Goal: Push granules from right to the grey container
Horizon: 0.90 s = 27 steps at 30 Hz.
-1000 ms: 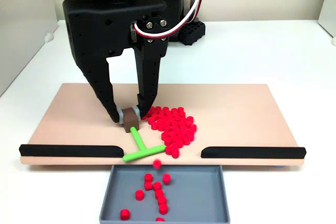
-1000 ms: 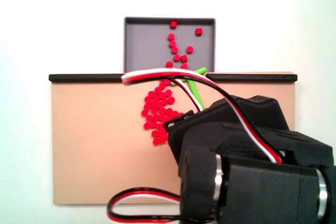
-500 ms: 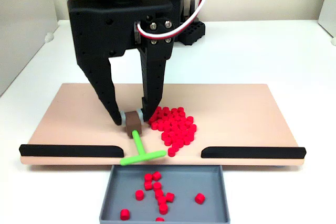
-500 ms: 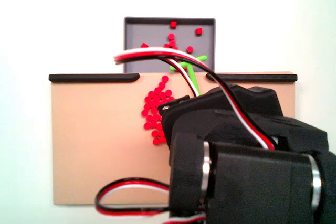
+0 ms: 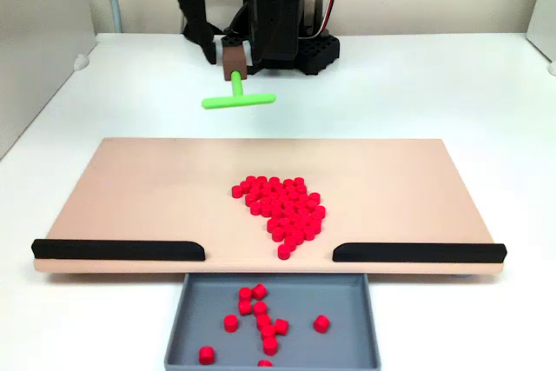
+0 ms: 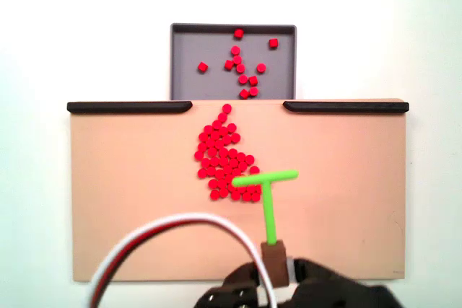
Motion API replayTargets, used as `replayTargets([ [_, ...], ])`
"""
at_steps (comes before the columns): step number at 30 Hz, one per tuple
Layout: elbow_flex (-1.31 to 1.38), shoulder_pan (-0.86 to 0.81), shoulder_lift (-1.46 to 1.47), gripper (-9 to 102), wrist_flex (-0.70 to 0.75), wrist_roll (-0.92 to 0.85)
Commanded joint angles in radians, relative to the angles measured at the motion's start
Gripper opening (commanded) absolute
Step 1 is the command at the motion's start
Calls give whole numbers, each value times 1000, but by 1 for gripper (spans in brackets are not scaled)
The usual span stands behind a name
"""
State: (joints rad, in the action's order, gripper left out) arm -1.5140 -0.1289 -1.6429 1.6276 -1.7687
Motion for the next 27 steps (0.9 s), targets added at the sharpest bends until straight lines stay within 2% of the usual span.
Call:
replayTargets([
  [1, -115, 35, -156, 0, -12, 89],
  [10, -324, 130, -324, 0, -60, 298],
  [27, -330, 107, -278, 0, -66, 261],
])
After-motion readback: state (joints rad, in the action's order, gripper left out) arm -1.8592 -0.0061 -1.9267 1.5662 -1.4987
